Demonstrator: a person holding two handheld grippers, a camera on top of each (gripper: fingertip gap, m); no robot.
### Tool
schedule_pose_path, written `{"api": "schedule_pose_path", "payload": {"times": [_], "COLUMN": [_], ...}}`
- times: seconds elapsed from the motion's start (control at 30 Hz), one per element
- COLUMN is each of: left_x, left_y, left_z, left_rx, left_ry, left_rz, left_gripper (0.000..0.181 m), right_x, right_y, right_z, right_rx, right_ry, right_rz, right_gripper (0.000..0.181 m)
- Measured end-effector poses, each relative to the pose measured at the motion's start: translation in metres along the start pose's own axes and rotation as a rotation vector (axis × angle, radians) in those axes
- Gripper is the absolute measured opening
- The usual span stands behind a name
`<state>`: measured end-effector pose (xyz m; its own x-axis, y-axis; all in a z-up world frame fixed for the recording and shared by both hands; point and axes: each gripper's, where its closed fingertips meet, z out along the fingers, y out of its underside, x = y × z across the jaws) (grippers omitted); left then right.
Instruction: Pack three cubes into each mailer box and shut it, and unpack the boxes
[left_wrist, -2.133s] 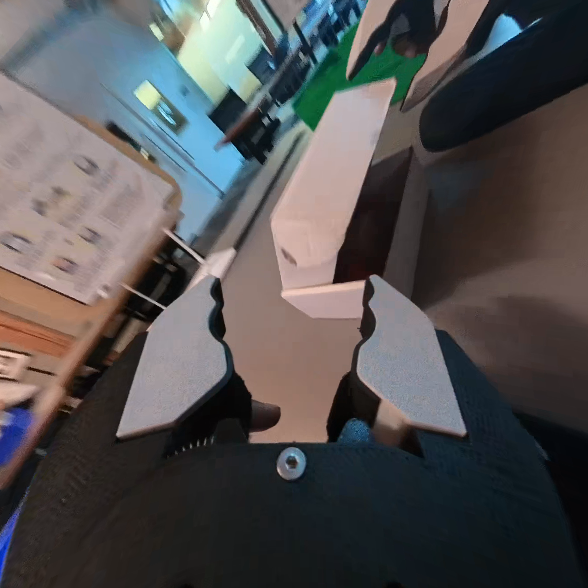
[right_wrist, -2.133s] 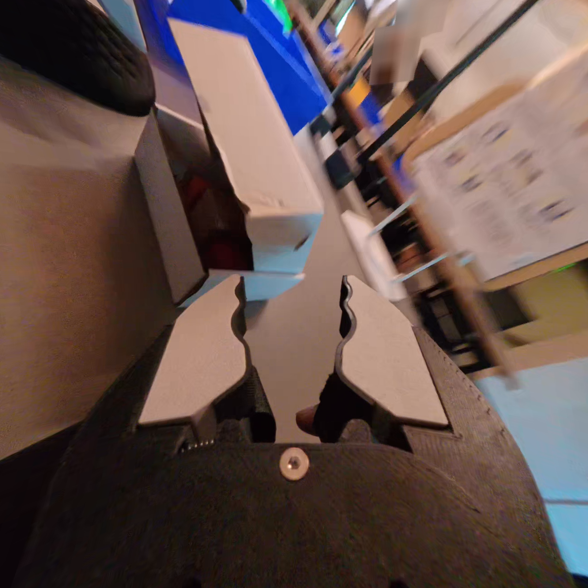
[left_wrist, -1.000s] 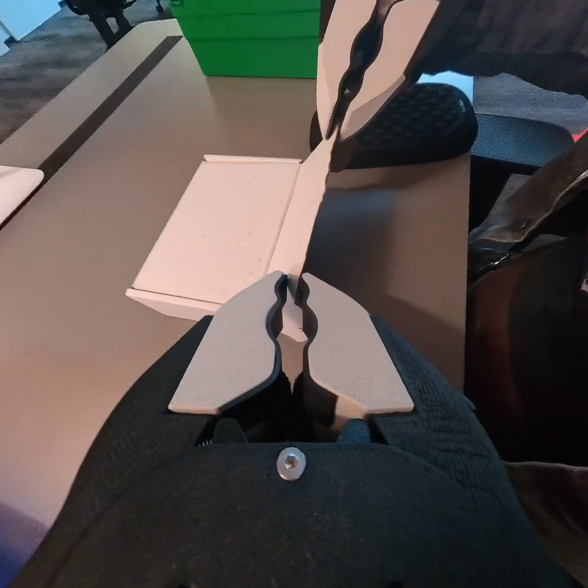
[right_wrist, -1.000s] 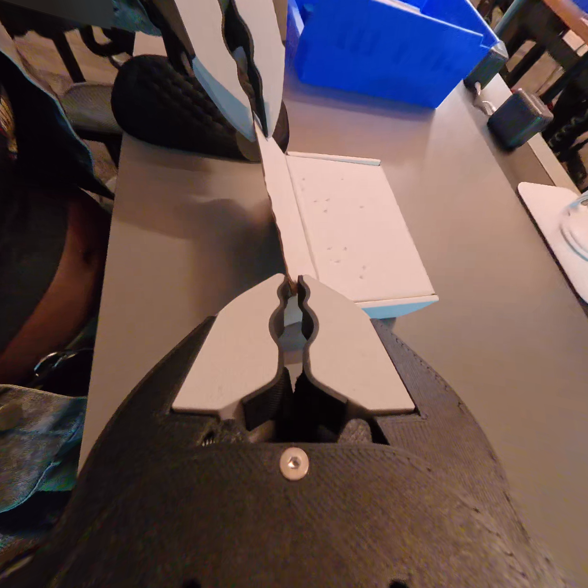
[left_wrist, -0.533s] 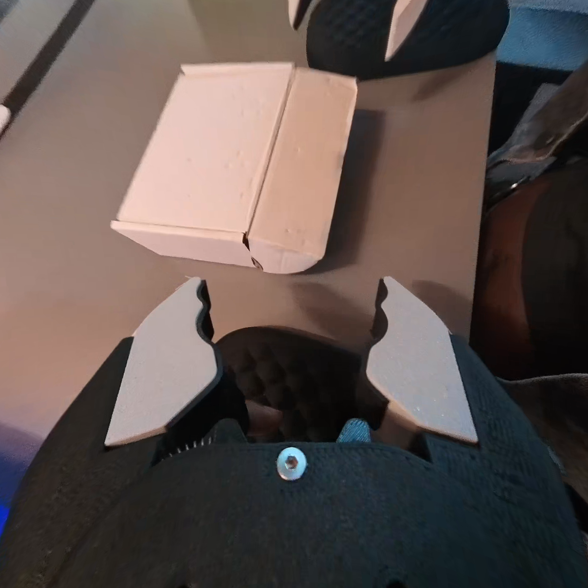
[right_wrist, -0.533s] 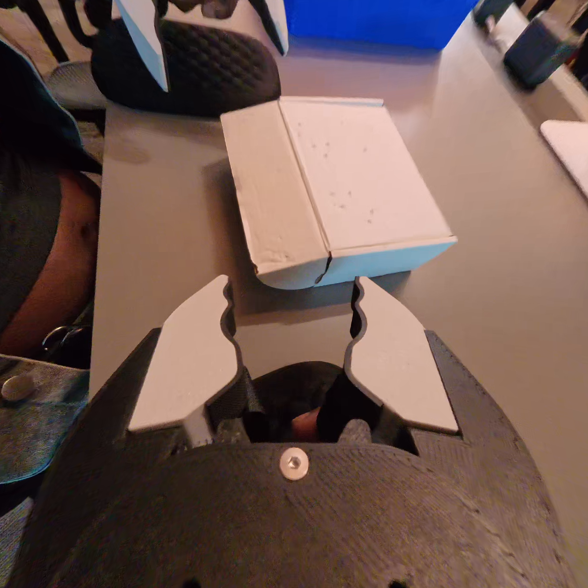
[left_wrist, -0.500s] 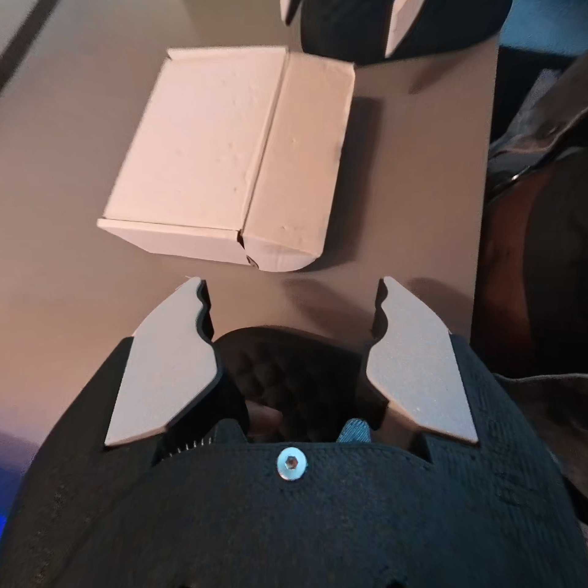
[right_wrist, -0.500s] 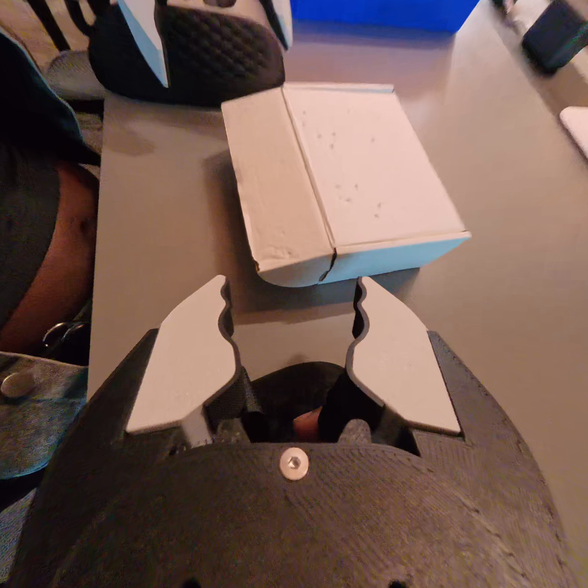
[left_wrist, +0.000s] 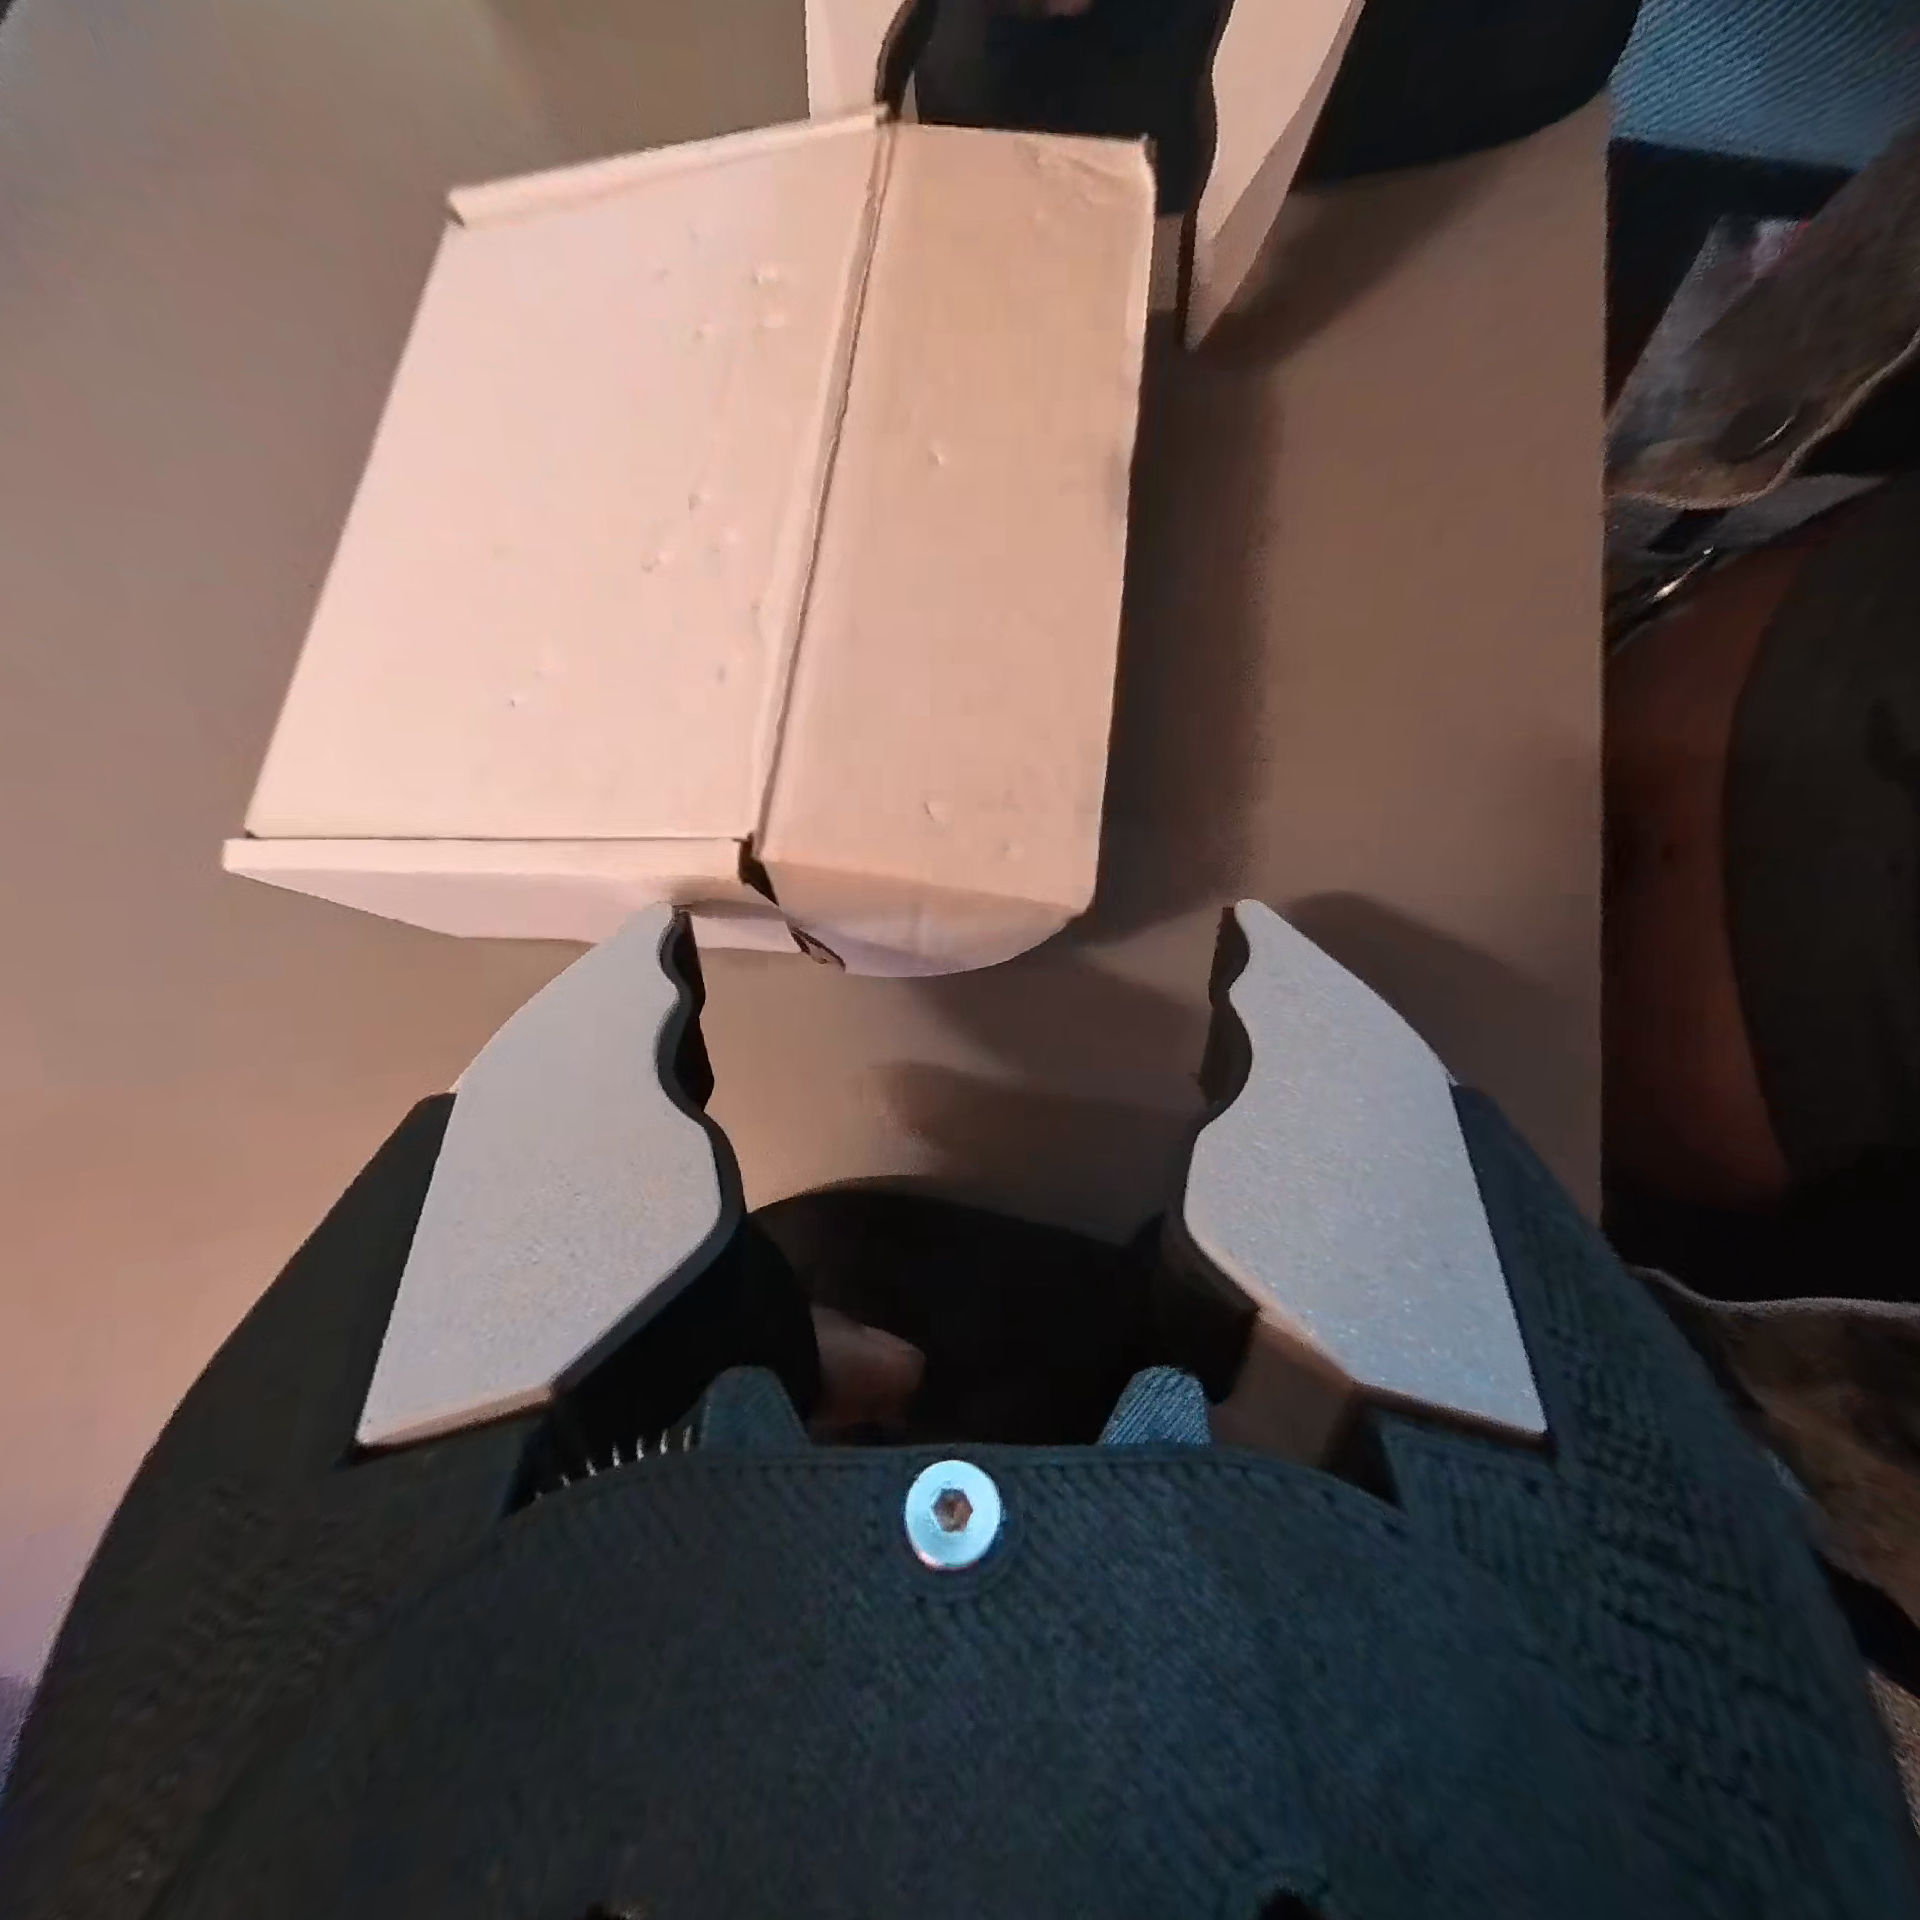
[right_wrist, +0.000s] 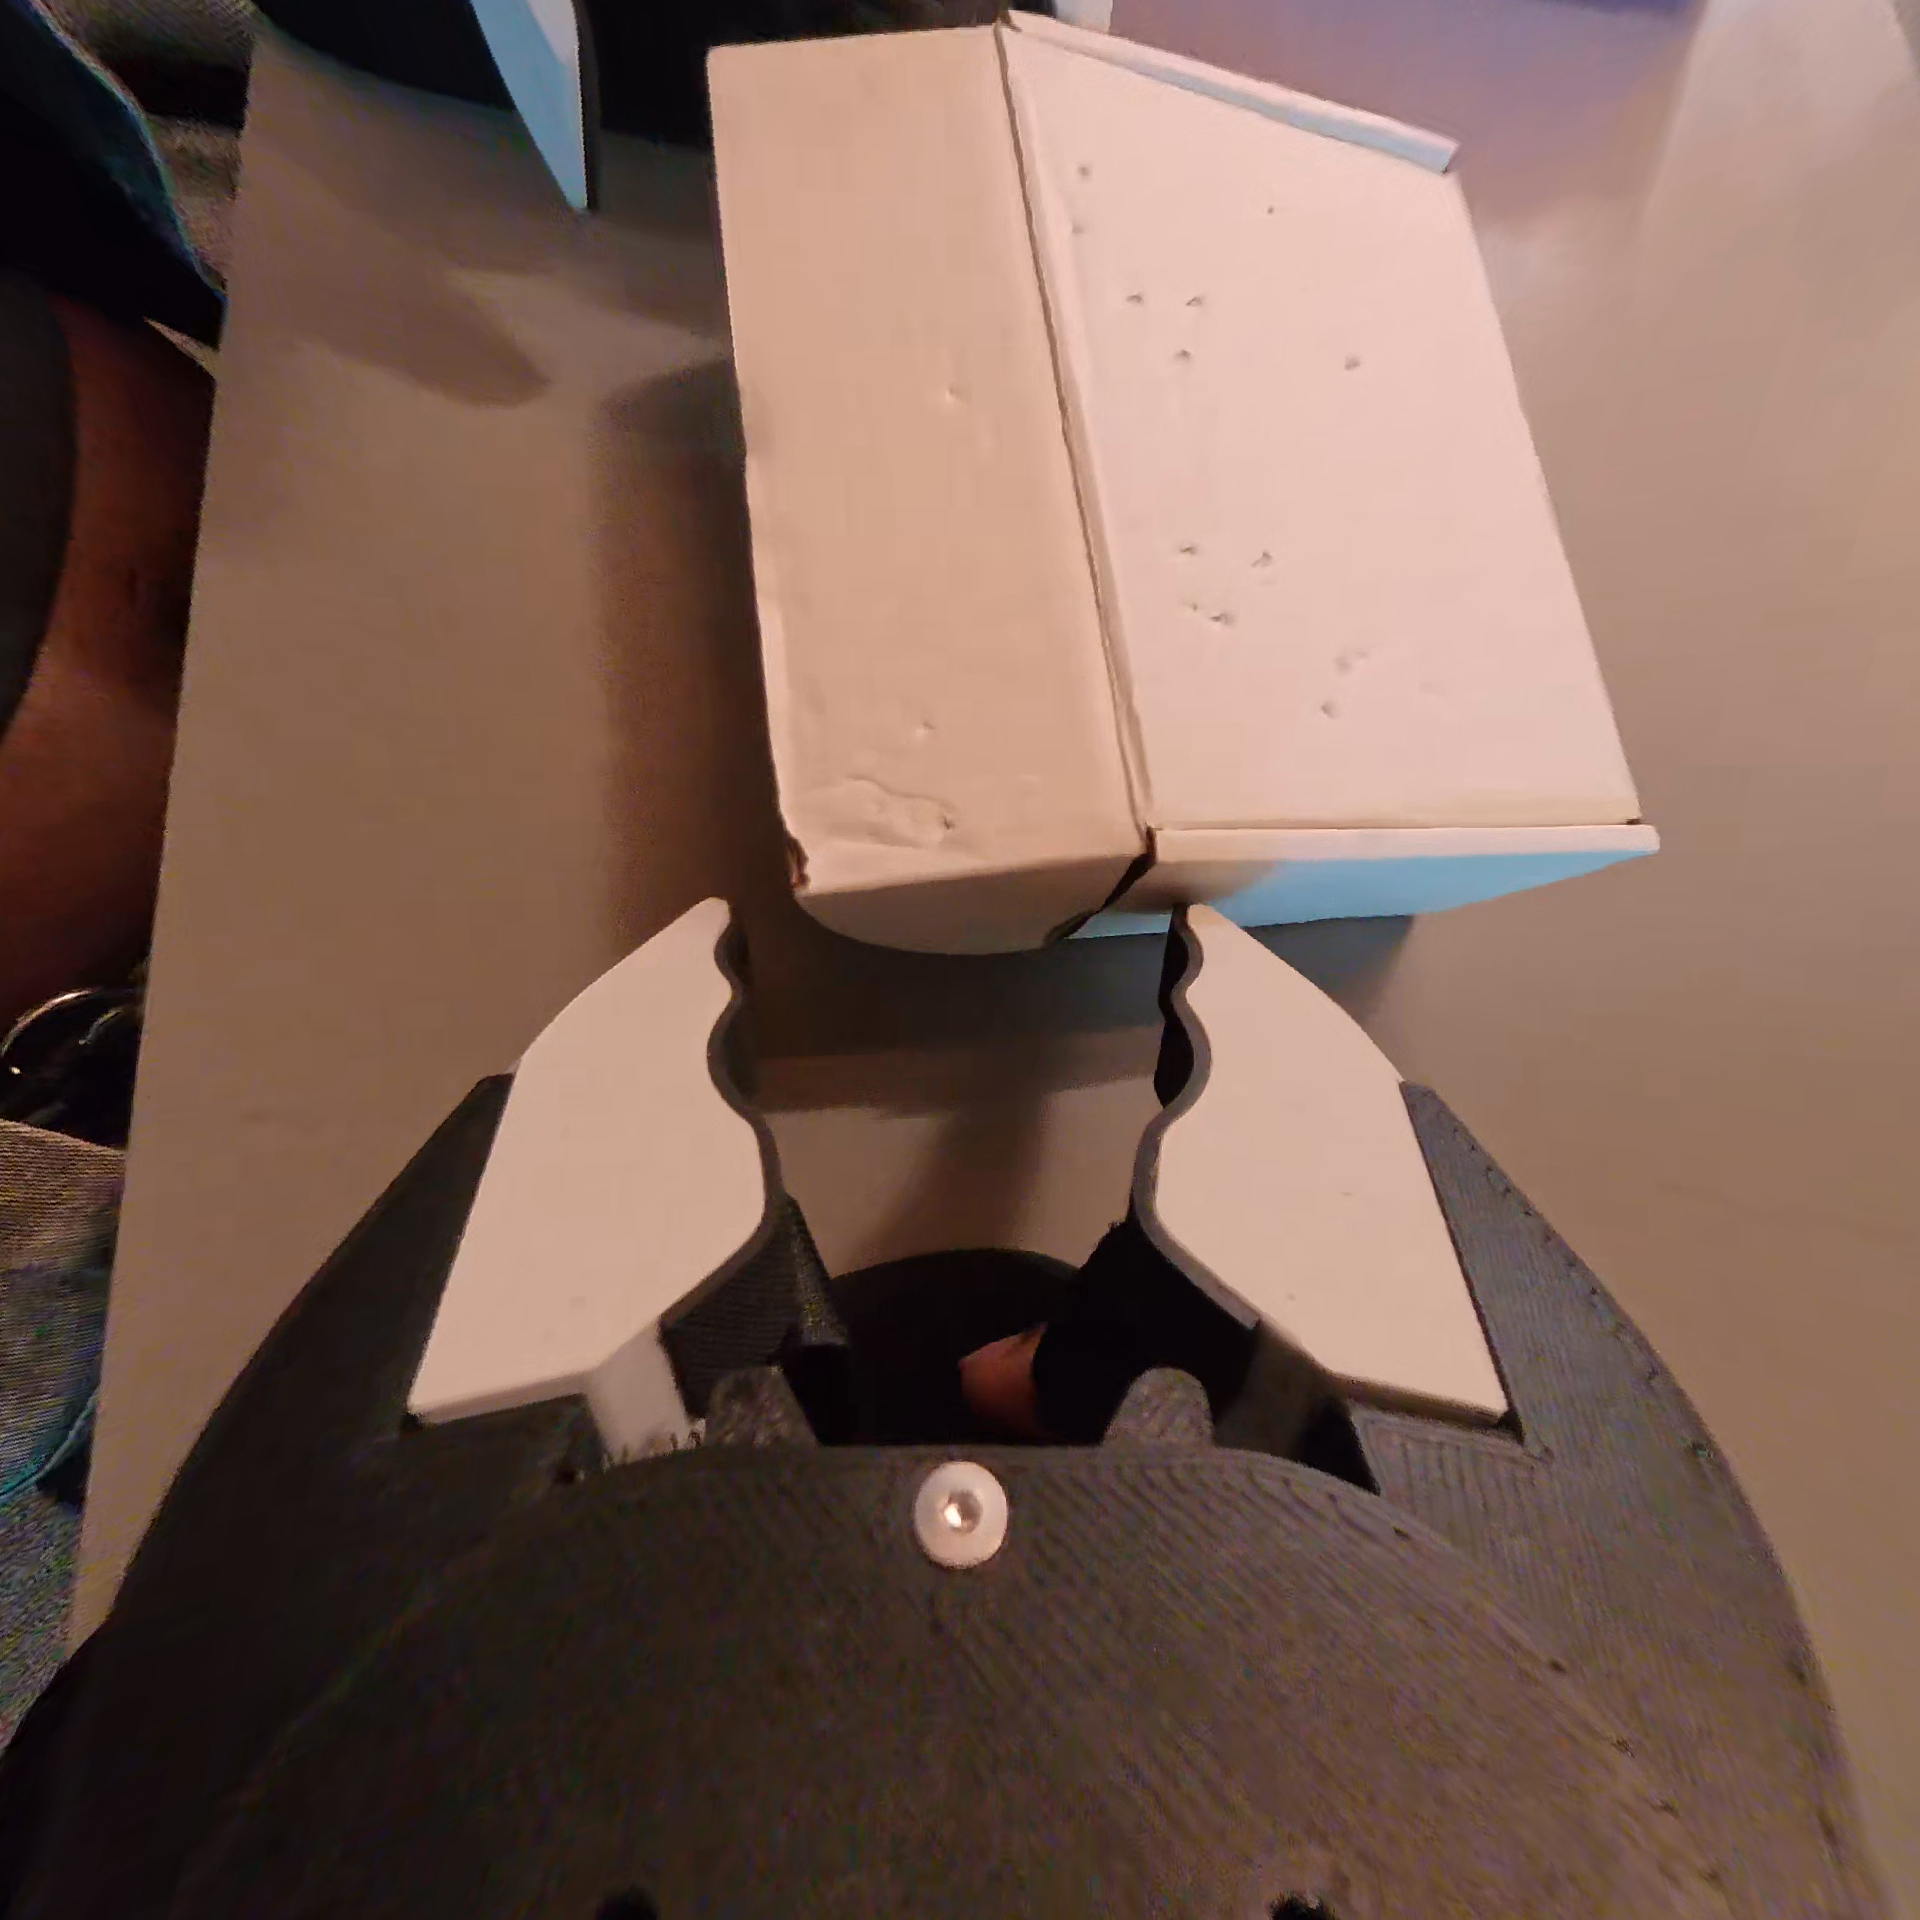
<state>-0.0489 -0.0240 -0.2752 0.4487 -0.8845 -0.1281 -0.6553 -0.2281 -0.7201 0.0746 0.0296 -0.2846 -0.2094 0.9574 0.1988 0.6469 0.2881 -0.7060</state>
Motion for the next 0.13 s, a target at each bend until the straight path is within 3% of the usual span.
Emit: {"api": "schedule_pose_path", "payload": {"times": [0.03, 0.13], "left_x": [0.0000, -0.0021], "left_y": [-0.0021, -0.0088], "left_z": [-0.0021, -0.0085], "left_rx": [0.010, 0.043], "left_ry": [-0.006, -0.035], "left_rz": [0.004, 0.014], "left_gripper": [0.094, 0.093], "right_x": [0.0000, 0.0024], "right_y": [-0.0026, -0.0124], "right_z": [-0.0021, -0.0090], "right_rx": [0.013, 0.058], "right_ry": [0.005, 0.033], "right_rz": [-0.003, -0.004], "right_gripper": [0.076, 0.075]}}
